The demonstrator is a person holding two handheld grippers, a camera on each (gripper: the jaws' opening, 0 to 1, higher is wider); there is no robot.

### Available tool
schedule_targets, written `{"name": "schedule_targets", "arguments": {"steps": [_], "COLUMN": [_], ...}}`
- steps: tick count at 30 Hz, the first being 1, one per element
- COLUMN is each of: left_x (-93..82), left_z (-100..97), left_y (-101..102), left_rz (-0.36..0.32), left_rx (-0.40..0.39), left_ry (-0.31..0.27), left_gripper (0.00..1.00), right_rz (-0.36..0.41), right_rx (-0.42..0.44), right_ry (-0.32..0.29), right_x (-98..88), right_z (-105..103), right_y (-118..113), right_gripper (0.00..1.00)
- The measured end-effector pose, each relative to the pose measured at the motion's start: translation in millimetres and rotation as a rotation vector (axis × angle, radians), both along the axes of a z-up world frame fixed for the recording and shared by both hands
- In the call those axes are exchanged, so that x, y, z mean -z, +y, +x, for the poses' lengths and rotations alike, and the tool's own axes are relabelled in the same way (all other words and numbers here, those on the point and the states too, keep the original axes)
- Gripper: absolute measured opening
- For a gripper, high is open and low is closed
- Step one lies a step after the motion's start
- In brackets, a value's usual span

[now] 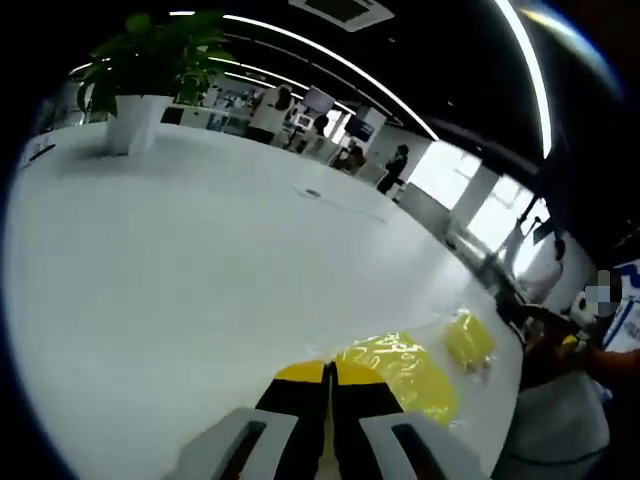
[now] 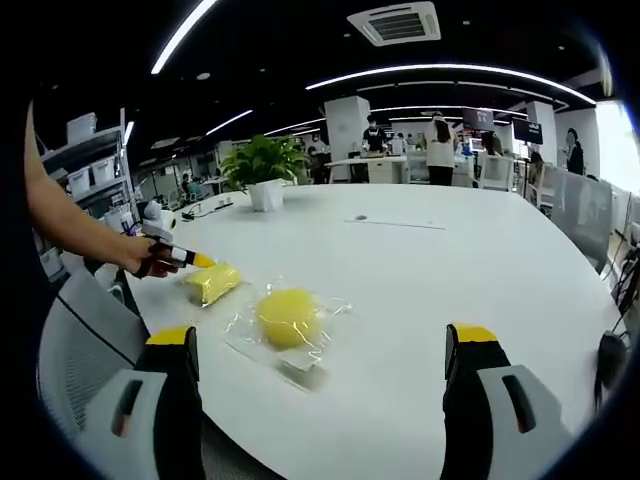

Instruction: Compare the silicone blocks by pressing each to a similar depth, holding the contact briefly, and releasing to observe deformation and rebound differences across the visible hardness samples.

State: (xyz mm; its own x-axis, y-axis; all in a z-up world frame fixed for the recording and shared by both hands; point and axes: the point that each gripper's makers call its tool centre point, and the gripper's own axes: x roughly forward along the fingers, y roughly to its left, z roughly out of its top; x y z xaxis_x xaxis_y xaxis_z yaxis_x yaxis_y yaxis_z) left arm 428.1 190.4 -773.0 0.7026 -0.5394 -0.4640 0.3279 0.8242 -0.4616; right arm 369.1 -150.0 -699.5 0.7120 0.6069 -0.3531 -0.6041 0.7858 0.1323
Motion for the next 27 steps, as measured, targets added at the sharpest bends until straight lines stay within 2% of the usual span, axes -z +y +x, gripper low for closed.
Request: {"name": "schedule_targets", "arguments": {"steps": [7,9,13,14,15,16,18,21,22,24,25,27], "left_x": [-1.1,-0.4,2.6,3.0,4.6,4.3,2.9,-8.7,-12.4,-23.2,-26.8,-35.1], "left_z": [1.5,3.3,7.6,9.2,13.9,16.8,20.3,19.1,18.4,13.1,11.5,0.1], "left_y": [0,1,6,10,17,23,32,43,45,42,41,34], "left_rz": [0.032,0.066,0.025,-0.003,0.016,0.039,0.065,0.053,0.048,0.034,0.048,0.131], "left_rx": [0.035,0.065,0.050,0.002,-0.044,-0.066,-0.077,-0.114,-0.120,-0.104,-0.081,-0.013], "left_ry": [-0.018,-0.054,-0.034,-0.002,-0.005,-0.022,-0.060,-0.099,-0.103,-0.117,-0.140,-0.173], "left_gripper": [0.00,0.00,0.01,0.04,0.10,0.22,0.38,0.54,0.62,0.73,0.77,0.82], "right_rz": [0.002,0.002,0.002,0.002,0.001,0.001,0.006,0.005,0.005,0.009,0.008,0.009], "right_rx": [-0.006,-0.007,-0.008,-0.009,-0.009,-0.008,-0.004,0.003,0.005,0.013,0.017,0.026], "right_ry": [0.005,0.008,0.009,0.010,0.011,0.011,0.014,0.021,0.021,0.020,0.020,0.026], "right_x": [1.2,2.1,2.3,2.3,2.5,2.4,2.9,4.2,4.1,3.7,4.0,5.5], "right_z": [1,2,2,2,3,3,4,4,4,6,7,11], "right_y": [2,2,2,2,2,2,1,-1,-2,-5,-7,-11], "right_gripper": [0.96,0.96,0.96,0.96,0.96,0.96,0.96,0.96,0.96,0.96,0.96,0.96]}}
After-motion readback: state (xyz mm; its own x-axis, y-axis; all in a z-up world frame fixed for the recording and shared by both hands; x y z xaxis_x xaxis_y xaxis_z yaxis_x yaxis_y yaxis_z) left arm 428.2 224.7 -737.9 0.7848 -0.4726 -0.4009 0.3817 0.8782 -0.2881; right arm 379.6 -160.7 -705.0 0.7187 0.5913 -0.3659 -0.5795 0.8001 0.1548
